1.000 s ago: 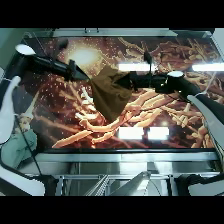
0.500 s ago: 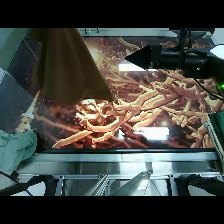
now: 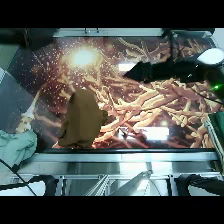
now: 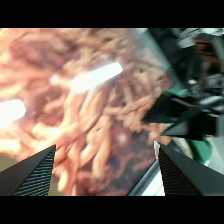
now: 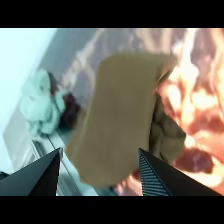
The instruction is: Fold the shirts.
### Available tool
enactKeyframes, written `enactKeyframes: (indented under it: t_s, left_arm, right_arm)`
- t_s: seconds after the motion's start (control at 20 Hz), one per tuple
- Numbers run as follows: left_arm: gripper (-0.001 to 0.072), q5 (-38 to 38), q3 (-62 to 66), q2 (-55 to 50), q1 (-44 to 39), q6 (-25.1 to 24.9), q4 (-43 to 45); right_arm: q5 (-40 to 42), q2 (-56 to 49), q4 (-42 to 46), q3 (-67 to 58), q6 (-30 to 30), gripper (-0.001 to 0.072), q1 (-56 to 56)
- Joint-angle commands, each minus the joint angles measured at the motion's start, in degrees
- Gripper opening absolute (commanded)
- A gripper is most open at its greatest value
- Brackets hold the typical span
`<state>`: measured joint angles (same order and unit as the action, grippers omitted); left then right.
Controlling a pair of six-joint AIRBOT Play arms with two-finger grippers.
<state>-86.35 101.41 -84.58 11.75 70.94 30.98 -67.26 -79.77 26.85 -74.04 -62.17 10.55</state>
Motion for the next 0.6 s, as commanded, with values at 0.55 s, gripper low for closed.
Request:
enactKeyframes:
  t_s: [0.55]
  left_arm:
    - [0.0696, 7.4, -55.3, -2.0, 9.9, -7.7, 14.5]
  right_arm:
    - [2.7, -27.7, -15.9, 11.0, 2.8, 0.0448, 12.4]
